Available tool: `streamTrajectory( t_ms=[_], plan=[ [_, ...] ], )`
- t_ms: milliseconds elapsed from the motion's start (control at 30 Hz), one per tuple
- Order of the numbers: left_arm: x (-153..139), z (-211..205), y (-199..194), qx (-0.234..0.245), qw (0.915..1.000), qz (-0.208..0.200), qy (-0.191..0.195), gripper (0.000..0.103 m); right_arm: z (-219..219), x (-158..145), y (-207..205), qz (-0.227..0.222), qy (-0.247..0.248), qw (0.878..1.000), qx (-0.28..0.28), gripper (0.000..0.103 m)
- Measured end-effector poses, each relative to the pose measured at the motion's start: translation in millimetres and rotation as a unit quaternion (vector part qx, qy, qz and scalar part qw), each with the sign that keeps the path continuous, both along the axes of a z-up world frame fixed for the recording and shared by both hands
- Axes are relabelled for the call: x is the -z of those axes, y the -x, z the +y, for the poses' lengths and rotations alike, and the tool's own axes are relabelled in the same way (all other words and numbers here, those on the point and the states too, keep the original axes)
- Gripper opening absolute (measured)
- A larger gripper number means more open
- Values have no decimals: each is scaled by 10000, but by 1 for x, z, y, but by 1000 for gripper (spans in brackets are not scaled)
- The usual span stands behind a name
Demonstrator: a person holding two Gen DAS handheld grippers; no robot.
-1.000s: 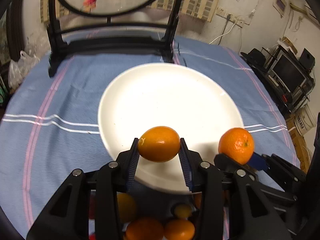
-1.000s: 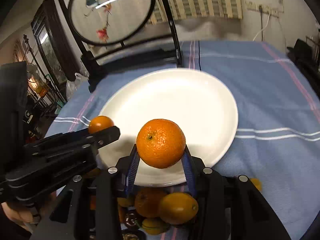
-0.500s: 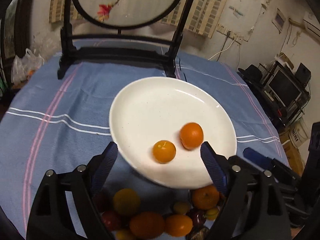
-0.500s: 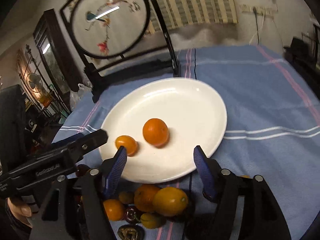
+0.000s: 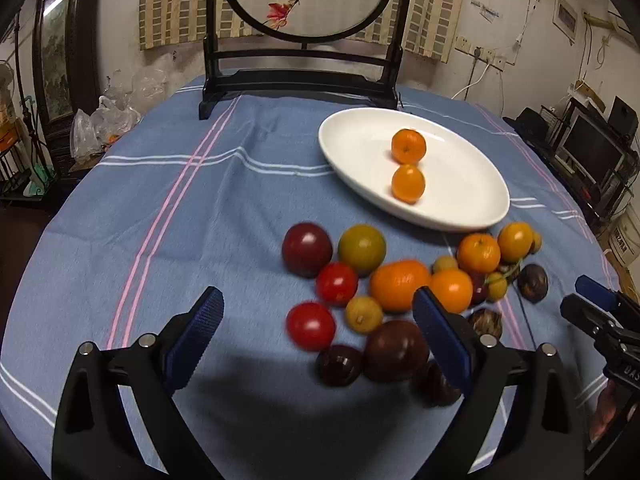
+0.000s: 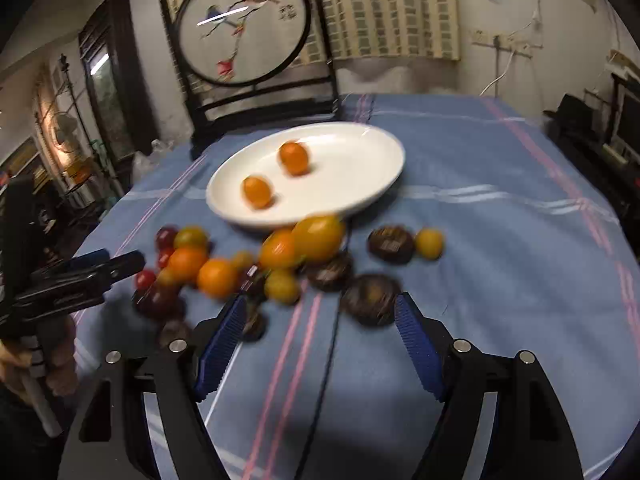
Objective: Organize fruits
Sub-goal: 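Withdraw both grippers from the plate back toward the fruit pile, then grasp a dark brown dried fruit with the right gripper while the left gripper grasps a dark red plum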
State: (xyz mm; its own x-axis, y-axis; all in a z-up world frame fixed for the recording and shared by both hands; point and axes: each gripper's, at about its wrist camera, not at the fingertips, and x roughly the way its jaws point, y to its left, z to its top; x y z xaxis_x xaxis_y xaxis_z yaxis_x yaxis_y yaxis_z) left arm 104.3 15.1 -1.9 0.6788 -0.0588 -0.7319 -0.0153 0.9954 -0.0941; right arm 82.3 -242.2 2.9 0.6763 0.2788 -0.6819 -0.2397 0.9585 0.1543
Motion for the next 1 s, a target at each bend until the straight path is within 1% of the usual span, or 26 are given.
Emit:
streamTrajectory(
  t_ms=[167,300,333,400,467,633,667,700,733,867,1000],
  plan=[
    [6,4,18,35,9999,99,85,93,27,14,17,335,112,9984,-431,77],
    [13,11,29,4,9997,224,54,93,56,23,21,591,52,9936,-957,77],
    [15,15,31,-17,9997,248,57,93,64,25,19,667,116,9920,-1062,77],
    [18,21,32,-82,9995,310,34,93,76,29,15,773,304,9904,-1106,75],
    [21,30,33,-160,9993,344,71,93,91,32,10,851,463,9881,-1197,70],
    [28,41,31,-201,9983,487,236,93,118,35,4,850,640,9845,-1392,69],
    [30,42,31,-166,9981,513,282,93,123,37,2,858,674,9840,-1409,60],
    [30,42,31,-150,9981,523,296,93,127,37,1,824,725,9842,-1387,44],
    [30,41,31,-134,9981,524,294,93,129,37,1,732,839,9851,-1313,39],
    [28,35,31,-45,9985,498,225,93,118,36,1,773,537,9872,-1284,38],
    [28,23,32,166,9984,521,120,93,103,35,0,794,301,9894,-1174,38]
  ],
)
